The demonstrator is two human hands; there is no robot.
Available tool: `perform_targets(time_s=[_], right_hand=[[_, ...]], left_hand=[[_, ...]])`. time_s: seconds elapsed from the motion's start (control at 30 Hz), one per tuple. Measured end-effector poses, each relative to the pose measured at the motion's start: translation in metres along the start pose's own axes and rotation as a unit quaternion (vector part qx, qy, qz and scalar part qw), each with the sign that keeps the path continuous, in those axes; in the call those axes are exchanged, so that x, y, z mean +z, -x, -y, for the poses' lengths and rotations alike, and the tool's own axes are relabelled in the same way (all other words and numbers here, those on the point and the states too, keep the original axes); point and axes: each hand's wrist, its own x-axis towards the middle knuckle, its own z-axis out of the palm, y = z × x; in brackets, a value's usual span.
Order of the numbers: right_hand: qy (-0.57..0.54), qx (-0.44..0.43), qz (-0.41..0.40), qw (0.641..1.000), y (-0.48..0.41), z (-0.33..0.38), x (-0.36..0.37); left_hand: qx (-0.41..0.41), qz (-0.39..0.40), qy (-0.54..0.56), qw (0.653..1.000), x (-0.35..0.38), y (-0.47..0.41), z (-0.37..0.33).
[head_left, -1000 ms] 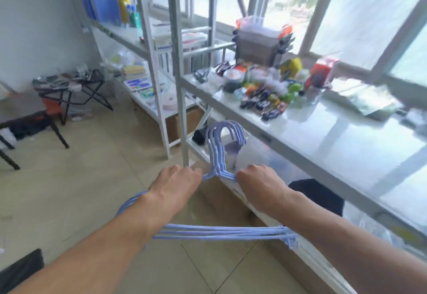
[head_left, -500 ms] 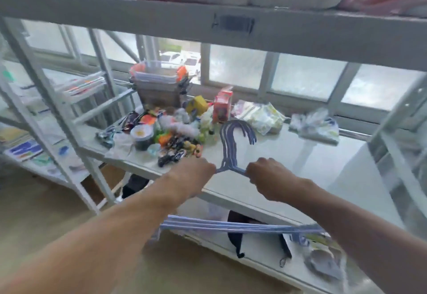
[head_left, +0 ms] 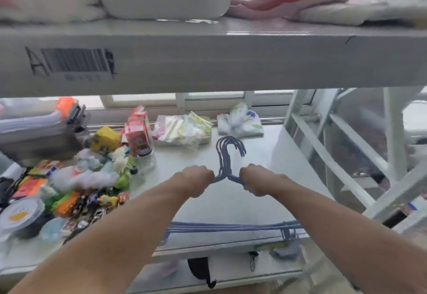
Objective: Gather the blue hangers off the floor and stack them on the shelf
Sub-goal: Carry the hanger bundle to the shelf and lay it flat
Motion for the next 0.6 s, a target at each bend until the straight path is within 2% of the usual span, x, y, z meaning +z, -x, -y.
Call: perform_targets(time_s=[0.2, 0.4, 0.6], right_hand=[[-0.013, -0.005, 0.014, 1.000, -0.032, -0.006, 0.022], [-0.010, -0.004, -0.010, 1.000, -0.052, -0.005, 0.027], [-0.006, 0.004, -0.048, 0.999, -0.064, -0.009, 0.031]], left_hand=[[-0.023, 0.035, 0.021, 0.999, 0.027, -0.026, 0.005], [-0.066, 0.056, 0.032, 0.996, 0.035, -0.036, 0.010], [-0.061, 0.031, 0.008, 0.998, 0.027, -0.047, 0.011]])
